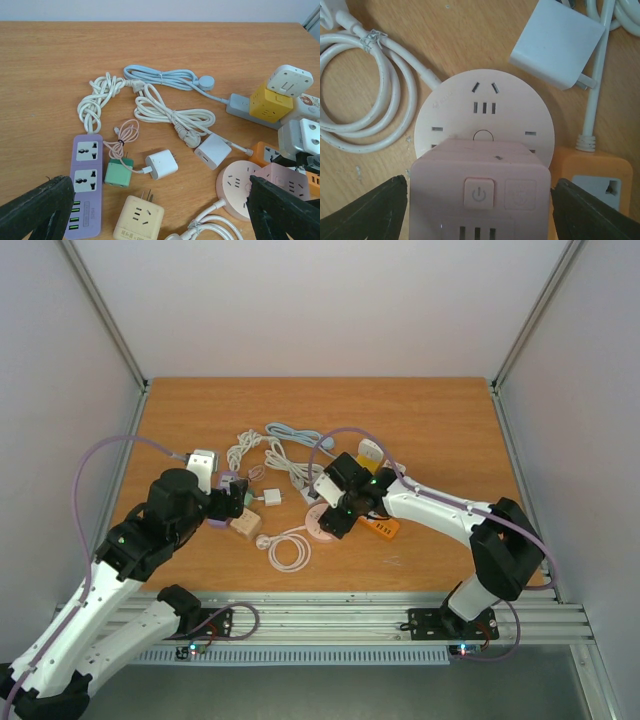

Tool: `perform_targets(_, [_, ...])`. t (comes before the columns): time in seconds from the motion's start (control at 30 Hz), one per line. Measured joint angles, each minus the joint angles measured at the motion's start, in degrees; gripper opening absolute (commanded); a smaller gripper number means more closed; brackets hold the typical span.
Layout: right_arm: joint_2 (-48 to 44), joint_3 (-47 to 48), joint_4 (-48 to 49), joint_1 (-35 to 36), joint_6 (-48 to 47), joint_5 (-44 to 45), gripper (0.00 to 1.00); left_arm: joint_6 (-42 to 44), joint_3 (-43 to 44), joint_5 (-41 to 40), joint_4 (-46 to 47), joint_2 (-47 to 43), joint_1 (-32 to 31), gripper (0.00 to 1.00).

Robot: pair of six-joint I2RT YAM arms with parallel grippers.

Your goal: Insert the plug

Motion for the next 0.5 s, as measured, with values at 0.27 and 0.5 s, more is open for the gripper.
perform_targets(0.27, [2.0,0.3,-0.4,-0.1,0.0,0.0,0.47,0.0,0.0,0.0,0.0,0.3,0.0,0.94])
perform_targets(0.5, [3.0,1.0,-0.3,-0.2,-2.1,-0.7,0.30,0.0,0.0,0.0,0.0,0.7,0.0,0.94])
